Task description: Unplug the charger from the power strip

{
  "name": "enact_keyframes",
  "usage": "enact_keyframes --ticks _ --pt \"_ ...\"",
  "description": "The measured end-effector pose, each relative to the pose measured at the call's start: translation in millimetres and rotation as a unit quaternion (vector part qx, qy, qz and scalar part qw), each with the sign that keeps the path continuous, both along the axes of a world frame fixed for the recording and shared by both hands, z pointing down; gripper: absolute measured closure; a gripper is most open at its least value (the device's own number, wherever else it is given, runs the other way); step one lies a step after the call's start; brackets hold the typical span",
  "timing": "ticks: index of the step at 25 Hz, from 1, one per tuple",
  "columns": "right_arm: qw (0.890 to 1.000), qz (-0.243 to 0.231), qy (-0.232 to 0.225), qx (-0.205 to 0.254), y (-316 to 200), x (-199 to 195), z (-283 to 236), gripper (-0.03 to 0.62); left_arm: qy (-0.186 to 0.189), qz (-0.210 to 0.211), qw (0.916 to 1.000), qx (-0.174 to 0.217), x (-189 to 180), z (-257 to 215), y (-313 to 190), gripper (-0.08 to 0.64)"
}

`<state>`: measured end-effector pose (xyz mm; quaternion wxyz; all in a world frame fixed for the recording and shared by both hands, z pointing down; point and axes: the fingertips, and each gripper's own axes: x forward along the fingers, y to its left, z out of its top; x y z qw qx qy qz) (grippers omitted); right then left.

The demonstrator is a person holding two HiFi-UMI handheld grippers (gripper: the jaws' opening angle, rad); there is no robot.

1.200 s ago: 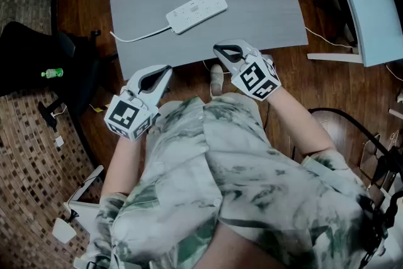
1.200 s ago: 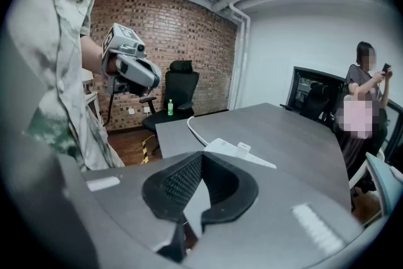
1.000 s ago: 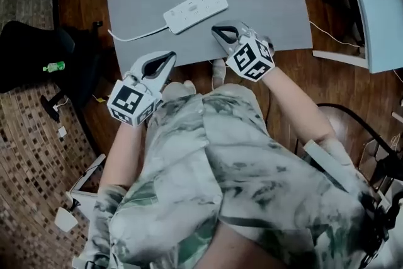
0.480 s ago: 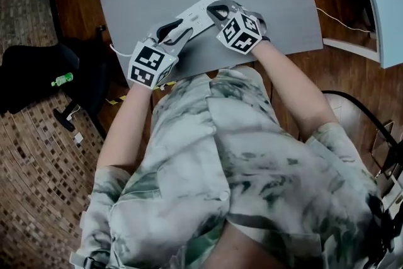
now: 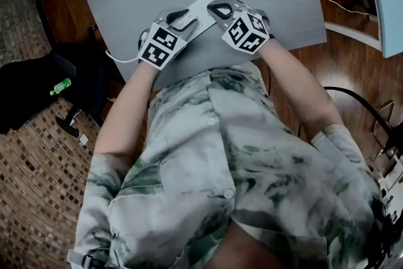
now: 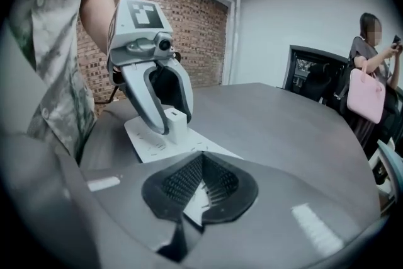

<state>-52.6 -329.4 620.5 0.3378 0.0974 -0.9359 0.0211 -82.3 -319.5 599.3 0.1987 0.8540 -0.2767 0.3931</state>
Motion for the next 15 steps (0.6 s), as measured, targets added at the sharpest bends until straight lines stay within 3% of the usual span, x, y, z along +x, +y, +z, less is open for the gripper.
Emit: enact_keyframes --ticks 9,15 --pt "0.999 0.001 0.002 -0.042 0.6 0.7 -4.2 0.587 -0.008 0.011 0.9999 0.005 5.6 10.6 3.1 0.457" --pt "0.999 0.014 0.008 -0.042 1.2 2.1 -3.3 0.588 -0.020 0.011 0.9997 0.004 5.3 11.1 4.2 0.460"
